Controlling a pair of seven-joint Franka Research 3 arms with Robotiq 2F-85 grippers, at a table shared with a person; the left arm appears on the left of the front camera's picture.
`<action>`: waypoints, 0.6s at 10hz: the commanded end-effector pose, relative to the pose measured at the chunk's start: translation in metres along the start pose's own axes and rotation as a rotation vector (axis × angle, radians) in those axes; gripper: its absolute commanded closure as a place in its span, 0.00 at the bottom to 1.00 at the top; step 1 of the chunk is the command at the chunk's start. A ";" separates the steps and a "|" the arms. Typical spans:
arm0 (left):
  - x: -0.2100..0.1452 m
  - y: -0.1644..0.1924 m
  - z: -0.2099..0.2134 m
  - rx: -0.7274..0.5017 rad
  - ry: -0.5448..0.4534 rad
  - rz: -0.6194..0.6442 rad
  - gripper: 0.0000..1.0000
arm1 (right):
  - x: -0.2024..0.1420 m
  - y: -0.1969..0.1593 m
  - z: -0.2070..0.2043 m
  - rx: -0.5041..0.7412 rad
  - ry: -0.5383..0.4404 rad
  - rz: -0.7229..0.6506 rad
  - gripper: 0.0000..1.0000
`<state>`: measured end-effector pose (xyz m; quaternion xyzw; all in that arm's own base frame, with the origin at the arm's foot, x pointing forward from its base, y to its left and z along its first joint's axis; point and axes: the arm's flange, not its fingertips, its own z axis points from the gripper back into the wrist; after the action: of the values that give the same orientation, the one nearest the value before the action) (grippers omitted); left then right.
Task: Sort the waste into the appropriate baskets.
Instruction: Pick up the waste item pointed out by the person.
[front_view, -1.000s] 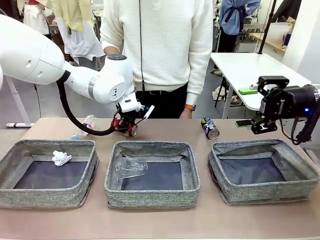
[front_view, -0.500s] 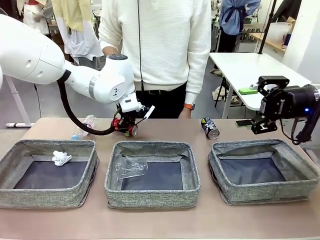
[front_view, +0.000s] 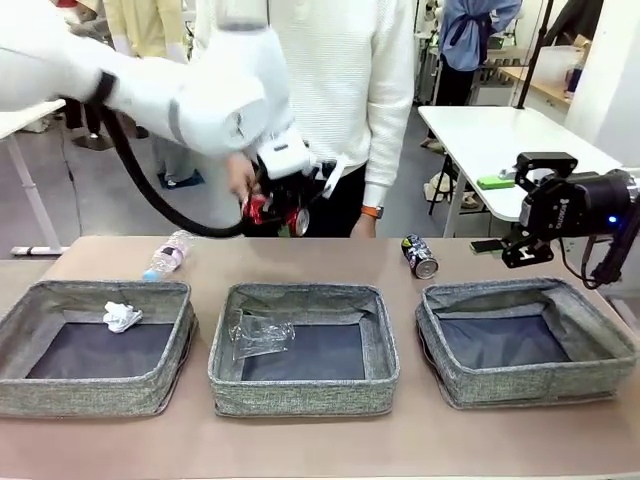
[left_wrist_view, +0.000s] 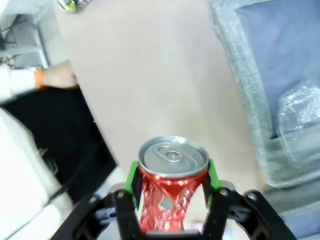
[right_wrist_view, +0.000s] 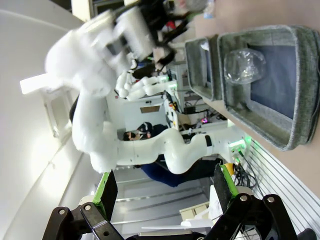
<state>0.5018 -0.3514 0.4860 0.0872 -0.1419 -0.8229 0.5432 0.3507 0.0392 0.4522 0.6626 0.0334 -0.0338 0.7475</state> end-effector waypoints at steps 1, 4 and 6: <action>0.031 -0.026 0.051 0.099 0.063 -0.095 0.99 | 0.000 0.004 0.003 -0.010 0.012 -0.014 0.00; 0.052 -0.025 0.080 0.100 0.039 -0.109 0.56 | 0.000 0.004 0.003 -0.010 0.012 -0.014 0.00; 0.052 -0.025 0.080 0.100 0.039 -0.109 0.56 | 0.000 0.004 0.003 -0.010 0.012 -0.014 0.00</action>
<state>0.4332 -0.3819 0.5523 0.1422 -0.1638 -0.8451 0.4887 0.3507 0.0392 0.4520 0.6626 0.0336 -0.0339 0.7474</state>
